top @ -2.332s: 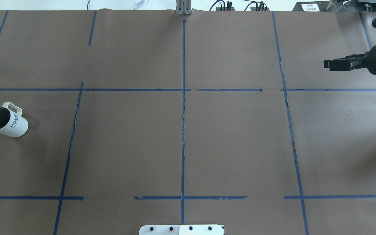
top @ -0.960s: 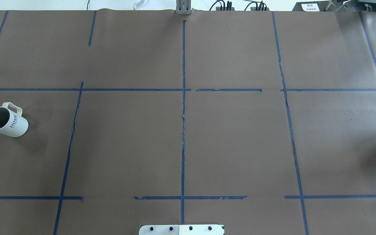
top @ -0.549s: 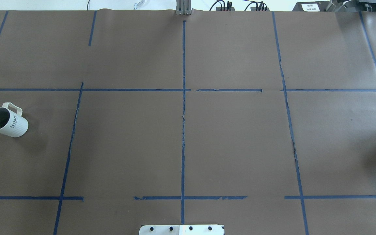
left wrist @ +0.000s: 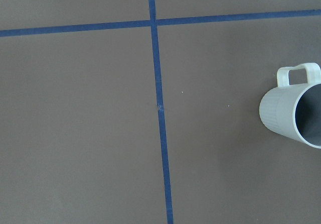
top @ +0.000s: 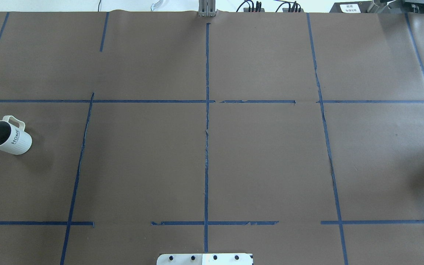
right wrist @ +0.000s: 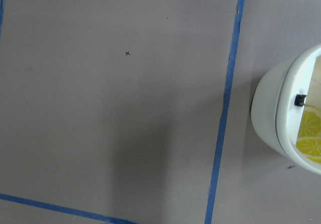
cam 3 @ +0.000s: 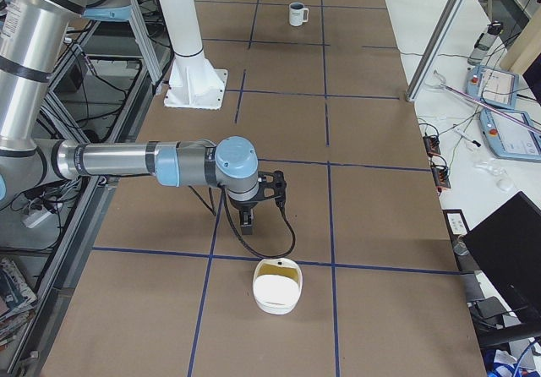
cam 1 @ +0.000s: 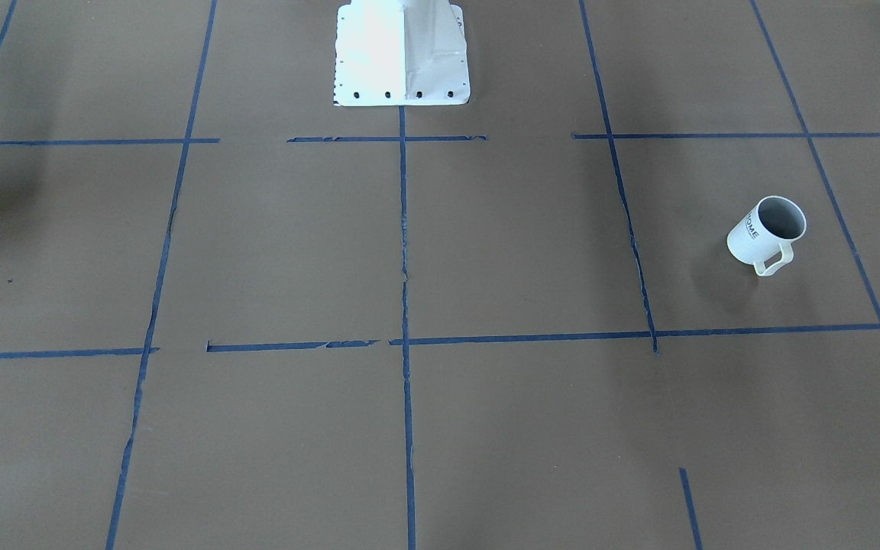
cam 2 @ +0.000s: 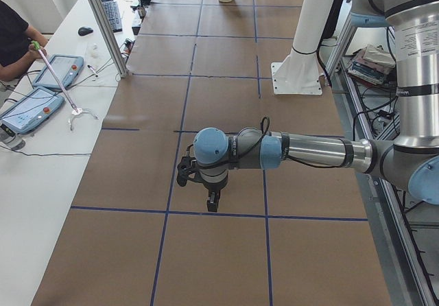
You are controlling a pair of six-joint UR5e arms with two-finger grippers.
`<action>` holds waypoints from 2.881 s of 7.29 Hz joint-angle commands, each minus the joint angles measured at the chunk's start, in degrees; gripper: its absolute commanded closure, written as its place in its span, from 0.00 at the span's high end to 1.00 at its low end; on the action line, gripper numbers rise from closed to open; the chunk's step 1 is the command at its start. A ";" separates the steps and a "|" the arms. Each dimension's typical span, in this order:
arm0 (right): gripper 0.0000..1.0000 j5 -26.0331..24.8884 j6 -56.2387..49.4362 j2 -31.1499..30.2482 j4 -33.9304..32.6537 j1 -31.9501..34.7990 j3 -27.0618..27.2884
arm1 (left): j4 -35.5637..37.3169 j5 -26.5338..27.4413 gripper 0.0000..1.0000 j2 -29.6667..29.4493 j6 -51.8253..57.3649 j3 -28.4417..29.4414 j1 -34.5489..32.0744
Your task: Left arm hands cup to right arm to dump lemon
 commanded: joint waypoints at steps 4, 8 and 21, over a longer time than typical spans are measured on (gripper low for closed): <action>1.00 -3.50 -0.31 -1.60 5.44 -0.12 -1.44 | -1.66 0.00 1.00 1.29 0.20 -0.48 0.13; 1.00 -3.14 -0.30 -1.60 5.44 -0.12 -1.80 | -0.87 4.31 1.00 2.60 0.37 -1.18 -0.05; 1.00 -2.97 8.84 0.07 5.17 -0.48 -1.62 | -0.96 1.58 1.00 3.04 -0.24 -0.48 -0.05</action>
